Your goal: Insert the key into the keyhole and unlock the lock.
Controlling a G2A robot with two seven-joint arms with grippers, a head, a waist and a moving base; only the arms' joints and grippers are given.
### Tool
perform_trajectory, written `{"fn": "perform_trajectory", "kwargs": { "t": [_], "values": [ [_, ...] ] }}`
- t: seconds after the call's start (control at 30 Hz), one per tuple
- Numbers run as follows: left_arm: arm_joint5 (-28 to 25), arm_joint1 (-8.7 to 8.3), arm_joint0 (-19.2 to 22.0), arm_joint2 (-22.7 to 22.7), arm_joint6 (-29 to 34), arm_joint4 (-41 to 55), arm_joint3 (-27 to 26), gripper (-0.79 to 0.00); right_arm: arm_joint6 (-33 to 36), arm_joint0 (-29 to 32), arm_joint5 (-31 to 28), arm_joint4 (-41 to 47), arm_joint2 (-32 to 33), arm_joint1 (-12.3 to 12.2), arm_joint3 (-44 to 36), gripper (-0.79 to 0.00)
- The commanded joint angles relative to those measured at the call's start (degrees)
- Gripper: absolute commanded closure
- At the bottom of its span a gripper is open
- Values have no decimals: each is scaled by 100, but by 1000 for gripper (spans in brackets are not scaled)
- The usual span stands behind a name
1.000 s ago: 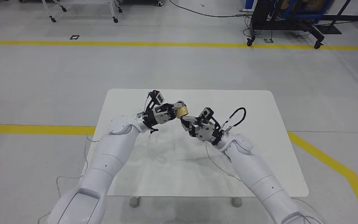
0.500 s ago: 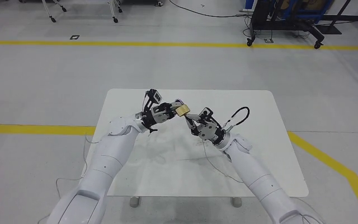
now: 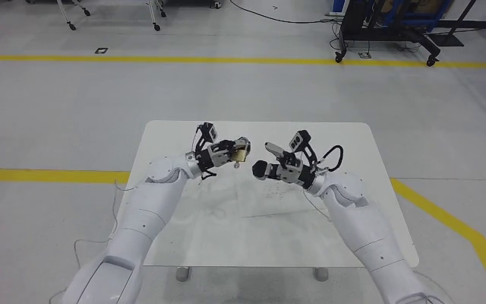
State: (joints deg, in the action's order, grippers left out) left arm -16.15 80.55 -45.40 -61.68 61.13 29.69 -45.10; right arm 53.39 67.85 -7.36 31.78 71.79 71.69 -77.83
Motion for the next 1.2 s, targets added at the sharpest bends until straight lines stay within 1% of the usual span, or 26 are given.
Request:
{"fn": "perform_trajectory", "kwargs": {
  "t": [0.0,0.07,0.17,0.23,0.3,0.37,0.47,0.57,0.77,0.93,1.03,1.17],
  "values": [
    [175,-4,20,124,-245,-450,-55,0,-639,264,-129,-1190,356,-110,-569,-785],
    [397,-6,47,273,-481,-913,-131,0,-1334,583,-160,-2314,673,-201,-1180,-785],
    [731,-2,60,508,-861,-1588,-327,0,-2354,1074,74,-4108,978,-294,-2017,-785],
    [960,5,58,622,-1021,-1873,-417,0,-2759,1329,283,-4812,1082,-323,-2381,-785],
    [1200,20,46,713,-1111,-2009,-472,0,-3047,1514,508,-5176,1173,-335,-2586,-785],
    [1636,41,68,821,-1202,-2163,-418,0,-3047,1514,508,-5176,1173,-335,-2586,-785],
    [2094,83,138,1007,-1432,-2479,-401,0,-3047,1514,508,-5176,1173,-335,-2586,-785],
    [2284,135,156,1113,-1494,-2484,-386,0,-3047,1514,508,-5176,1173,-335,-2586,-785],
    [2291,255,166,1410,-1554,-2598,-355,0,-3047,1514,508,-5176,1173,-335,-2586,-785],
    [2142,384,91,1698,-2001,-2801,-411,0,-3047,1514,508,-5176,1173,-335,-2586,-785],
    [2029,434,88,1912,-2276,-3221,-465,0,-3047,1514,508,-5176,1173,-335,-2586,-785],
    [2166,476,179,2110,-2280,-3666,-400,0,-3047,1514,508,-5176,1173,-335,-2586,-785]
  ]
}}
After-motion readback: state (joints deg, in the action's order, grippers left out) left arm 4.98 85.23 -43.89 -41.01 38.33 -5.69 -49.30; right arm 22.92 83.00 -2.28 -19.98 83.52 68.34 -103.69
